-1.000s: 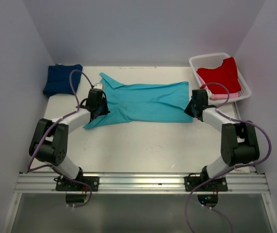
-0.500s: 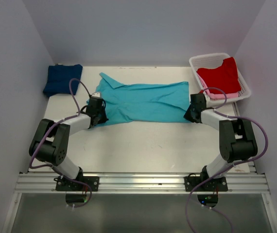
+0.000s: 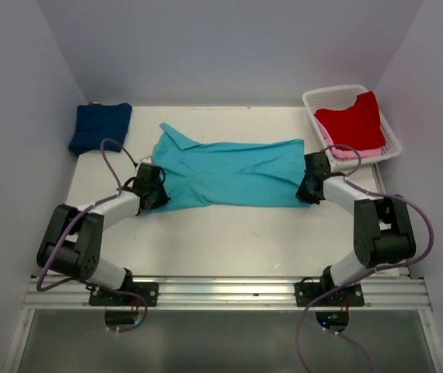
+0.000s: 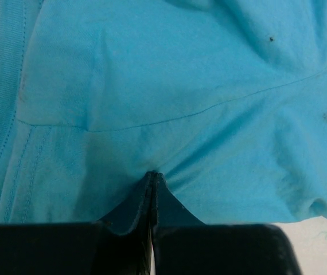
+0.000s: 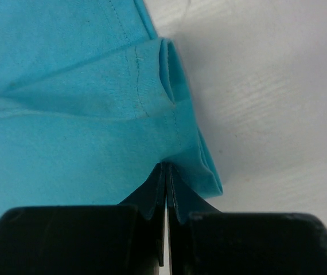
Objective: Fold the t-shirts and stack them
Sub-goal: Fold the tshirt
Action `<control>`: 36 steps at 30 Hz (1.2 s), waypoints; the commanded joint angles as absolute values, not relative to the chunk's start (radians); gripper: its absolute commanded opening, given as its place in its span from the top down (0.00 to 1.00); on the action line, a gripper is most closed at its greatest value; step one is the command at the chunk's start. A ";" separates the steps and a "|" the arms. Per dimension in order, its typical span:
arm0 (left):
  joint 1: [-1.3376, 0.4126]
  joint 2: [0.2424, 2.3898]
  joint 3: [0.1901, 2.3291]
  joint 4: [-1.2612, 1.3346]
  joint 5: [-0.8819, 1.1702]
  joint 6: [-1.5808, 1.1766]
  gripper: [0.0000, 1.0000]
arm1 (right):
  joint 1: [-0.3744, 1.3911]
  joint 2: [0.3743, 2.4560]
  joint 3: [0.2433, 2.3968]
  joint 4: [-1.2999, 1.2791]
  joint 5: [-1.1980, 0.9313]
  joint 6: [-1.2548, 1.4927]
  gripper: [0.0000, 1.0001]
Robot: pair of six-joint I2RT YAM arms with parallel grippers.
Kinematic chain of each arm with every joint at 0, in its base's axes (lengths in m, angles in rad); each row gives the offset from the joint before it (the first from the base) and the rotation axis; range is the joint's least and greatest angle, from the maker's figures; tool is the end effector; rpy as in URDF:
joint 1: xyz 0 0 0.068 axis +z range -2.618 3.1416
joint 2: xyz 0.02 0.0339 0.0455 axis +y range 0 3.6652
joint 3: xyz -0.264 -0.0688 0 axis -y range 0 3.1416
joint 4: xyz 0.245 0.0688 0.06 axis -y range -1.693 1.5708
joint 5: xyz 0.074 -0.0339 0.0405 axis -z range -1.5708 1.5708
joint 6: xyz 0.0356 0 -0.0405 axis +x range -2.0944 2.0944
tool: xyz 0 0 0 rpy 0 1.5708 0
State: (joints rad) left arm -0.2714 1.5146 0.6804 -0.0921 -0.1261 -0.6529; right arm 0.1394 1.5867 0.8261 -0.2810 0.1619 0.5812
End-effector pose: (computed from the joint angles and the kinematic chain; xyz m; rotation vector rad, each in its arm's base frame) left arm 0.2708 -0.0707 0.1485 -0.5259 2.4456 -0.2310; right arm 0.2960 0.0357 0.1578 0.6232 2.5153 0.0508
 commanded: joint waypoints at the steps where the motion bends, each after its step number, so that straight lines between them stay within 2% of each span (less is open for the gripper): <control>1: -0.270 1.426 0.612 -0.325 -0.103 -0.725 1.00 | 0.144 1.552 0.844 -0.535 0.192 0.535 1.00; 8: -0.270 1.204 0.568 -0.513 -0.060 -0.814 1.00 | 0.155 1.519 0.876 -0.715 0.134 0.526 1.00; 17: -0.270 0.985 0.574 -0.704 -0.060 -0.833 1.00 | 0.218 1.365 0.868 -0.868 0.110 0.552 1.00; 22: -0.270 0.928 0.627 -0.606 -0.006 -0.749 1.00 | 0.224 1.296 0.925 -0.830 0.130 0.528 1.00; 28: -0.270 1.018 0.670 -0.387 0.006 -0.640 0.98 | 0.224 1.371 1.023 -0.706 0.231 0.512 1.00; 33: -0.268 1.195 0.774 -0.319 0.028 -0.595 1.00 | 0.224 1.566 1.147 -0.706 0.319 0.541 1.00; 36: -0.268 1.267 0.824 -0.279 0.122 -0.580 1.00 | 0.221 1.658 1.207 -0.707 0.348 0.572 1.00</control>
State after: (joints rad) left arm -0.2707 1.2213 0.7540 -0.3885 0.0364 -0.6331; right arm 0.2222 1.5932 1.1496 -0.7204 0.2733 0.5407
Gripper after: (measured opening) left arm 0.005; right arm 0.008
